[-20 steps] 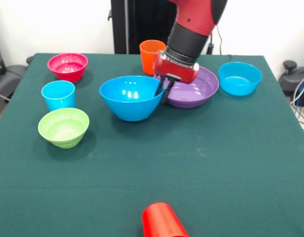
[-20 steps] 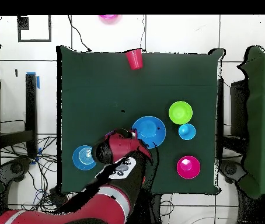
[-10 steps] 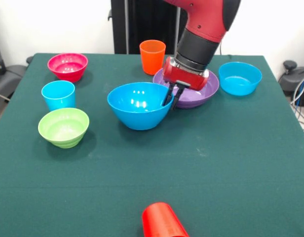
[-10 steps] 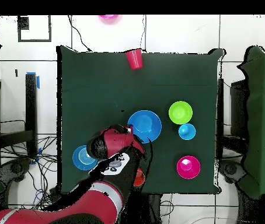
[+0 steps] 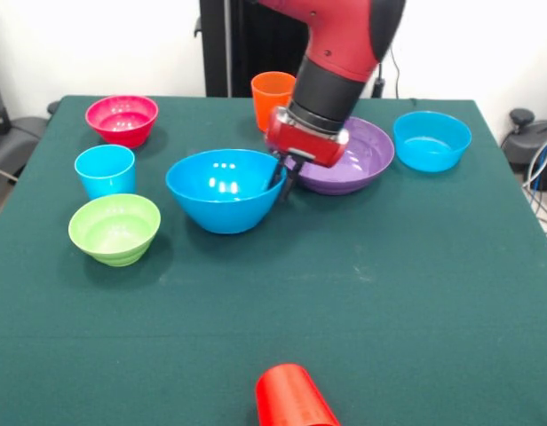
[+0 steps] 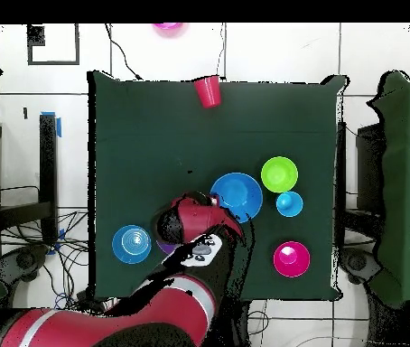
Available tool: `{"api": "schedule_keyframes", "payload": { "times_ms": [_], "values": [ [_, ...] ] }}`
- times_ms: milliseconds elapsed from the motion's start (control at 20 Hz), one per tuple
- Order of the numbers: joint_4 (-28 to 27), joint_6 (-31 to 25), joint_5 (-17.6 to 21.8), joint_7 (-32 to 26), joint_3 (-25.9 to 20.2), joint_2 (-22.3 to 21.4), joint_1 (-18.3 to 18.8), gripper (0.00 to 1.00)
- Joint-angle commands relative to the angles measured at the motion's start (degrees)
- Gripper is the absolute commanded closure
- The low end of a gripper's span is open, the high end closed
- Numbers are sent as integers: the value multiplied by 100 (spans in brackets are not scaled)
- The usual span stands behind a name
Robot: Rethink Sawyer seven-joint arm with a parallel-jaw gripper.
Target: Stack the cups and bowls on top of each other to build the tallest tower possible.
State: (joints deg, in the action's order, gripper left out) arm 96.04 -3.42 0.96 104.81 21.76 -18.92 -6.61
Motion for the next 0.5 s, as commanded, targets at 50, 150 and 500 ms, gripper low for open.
{"api": "schedule_keyframes", "payload": {
  "times_ms": [50,150,500],
  "values": [
    [-379,645,684,245,-487,191,179,100],
    [-435,982,694,399,-293,343,42,100],
    [-608,1213,673,386,207,605,-368,100]
  ]
}}
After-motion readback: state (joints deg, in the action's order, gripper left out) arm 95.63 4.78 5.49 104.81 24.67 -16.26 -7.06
